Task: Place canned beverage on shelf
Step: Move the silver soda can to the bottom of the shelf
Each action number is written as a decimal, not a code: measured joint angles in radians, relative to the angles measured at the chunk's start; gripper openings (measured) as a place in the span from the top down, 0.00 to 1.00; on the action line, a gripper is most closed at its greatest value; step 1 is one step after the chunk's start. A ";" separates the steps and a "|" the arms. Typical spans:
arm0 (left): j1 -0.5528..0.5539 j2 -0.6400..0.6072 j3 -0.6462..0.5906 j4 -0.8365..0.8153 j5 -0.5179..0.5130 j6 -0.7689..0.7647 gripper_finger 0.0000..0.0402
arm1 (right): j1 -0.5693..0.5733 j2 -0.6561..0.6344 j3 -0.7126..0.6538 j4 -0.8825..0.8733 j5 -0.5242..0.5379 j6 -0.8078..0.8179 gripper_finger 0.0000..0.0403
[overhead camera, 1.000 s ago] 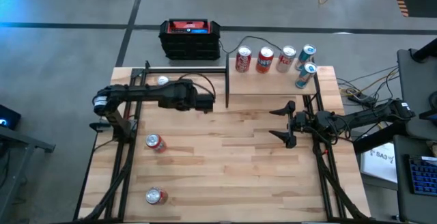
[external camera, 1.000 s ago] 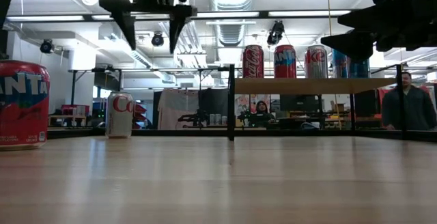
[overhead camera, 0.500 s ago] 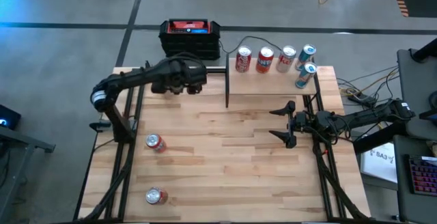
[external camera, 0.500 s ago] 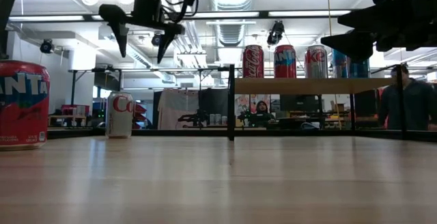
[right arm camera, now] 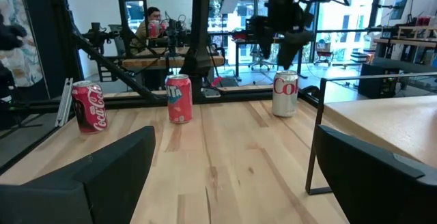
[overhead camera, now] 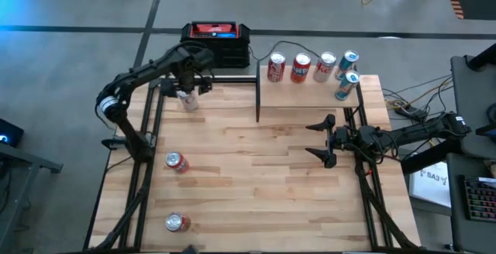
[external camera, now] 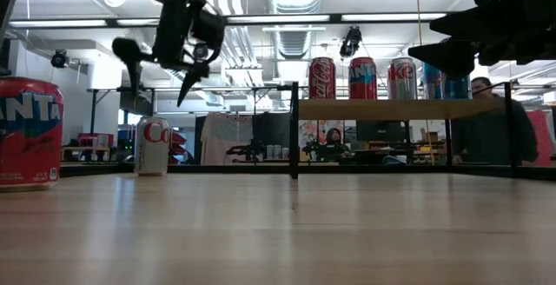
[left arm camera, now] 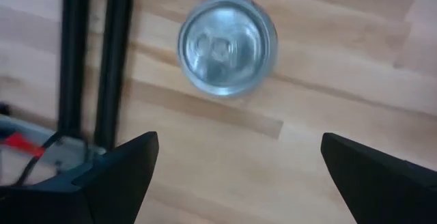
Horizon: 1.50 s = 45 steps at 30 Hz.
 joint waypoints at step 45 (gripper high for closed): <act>0.165 -0.136 -0.387 0.473 0.103 0.101 0.30 | 0.000 0.000 0.000 0.000 0.000 0.000 0.05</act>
